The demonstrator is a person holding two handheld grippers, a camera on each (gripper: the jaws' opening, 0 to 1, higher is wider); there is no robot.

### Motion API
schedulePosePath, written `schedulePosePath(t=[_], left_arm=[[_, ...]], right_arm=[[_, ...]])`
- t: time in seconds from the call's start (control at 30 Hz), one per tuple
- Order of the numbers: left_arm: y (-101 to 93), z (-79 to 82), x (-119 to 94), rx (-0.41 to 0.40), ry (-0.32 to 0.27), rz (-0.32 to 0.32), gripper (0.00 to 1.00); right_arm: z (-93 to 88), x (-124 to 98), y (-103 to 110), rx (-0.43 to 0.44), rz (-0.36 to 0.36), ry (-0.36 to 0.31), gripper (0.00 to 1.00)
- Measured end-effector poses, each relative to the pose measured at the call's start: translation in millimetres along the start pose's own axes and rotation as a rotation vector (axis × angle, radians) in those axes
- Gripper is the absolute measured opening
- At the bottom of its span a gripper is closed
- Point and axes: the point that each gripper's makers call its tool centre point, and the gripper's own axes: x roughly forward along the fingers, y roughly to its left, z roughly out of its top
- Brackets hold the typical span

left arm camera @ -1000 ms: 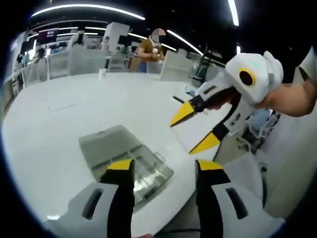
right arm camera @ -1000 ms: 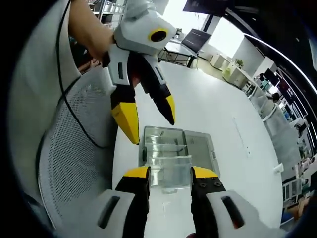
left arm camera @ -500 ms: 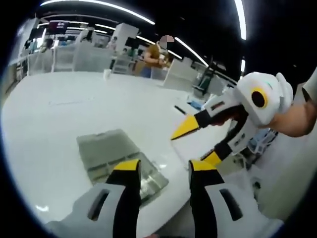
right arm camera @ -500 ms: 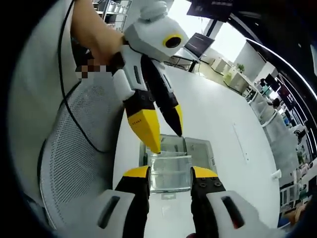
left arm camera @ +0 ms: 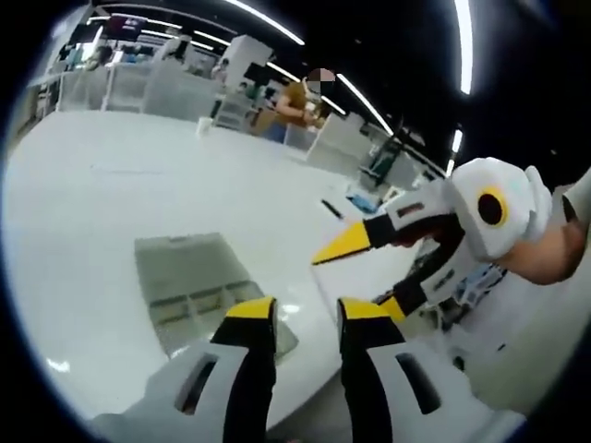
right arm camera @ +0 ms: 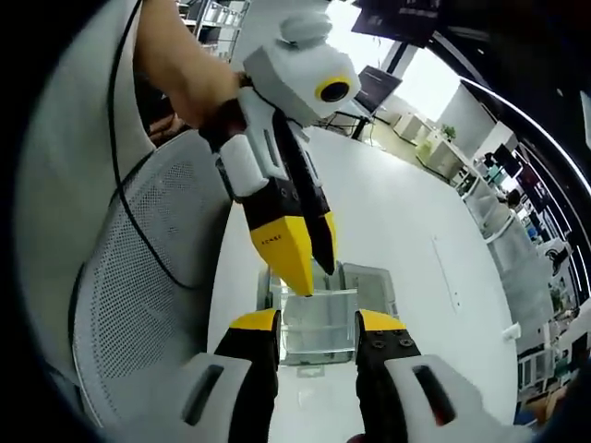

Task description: Insert the divider into the dual guide fixture by aligning both edges with the guide slots and pushing it downward to the bottom, including one-sided entry, uneven engagement, binding, and posture correction.

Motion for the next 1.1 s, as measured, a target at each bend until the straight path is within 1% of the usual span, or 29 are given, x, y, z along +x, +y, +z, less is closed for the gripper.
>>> schedulePosePath(t=[0.33,0.83,1.1], left_arm=[[-1.6,-0.6,1,-0.057,0.011,-0.011,0.14],[-8.3,0.1,2,-0.096,0.016,-0.037,0.06],[-9.3,0.1,2,-0.114,0.022,-0.044,0.03]], right_arm=[[5.6,0,-1,-0.013,-0.006,-0.009,0.28],[9.0,0,0,-0.023,-0.012,-0.013,0.28],[11.0,1,1,-0.031,-0.012,-0.014,0.28]])
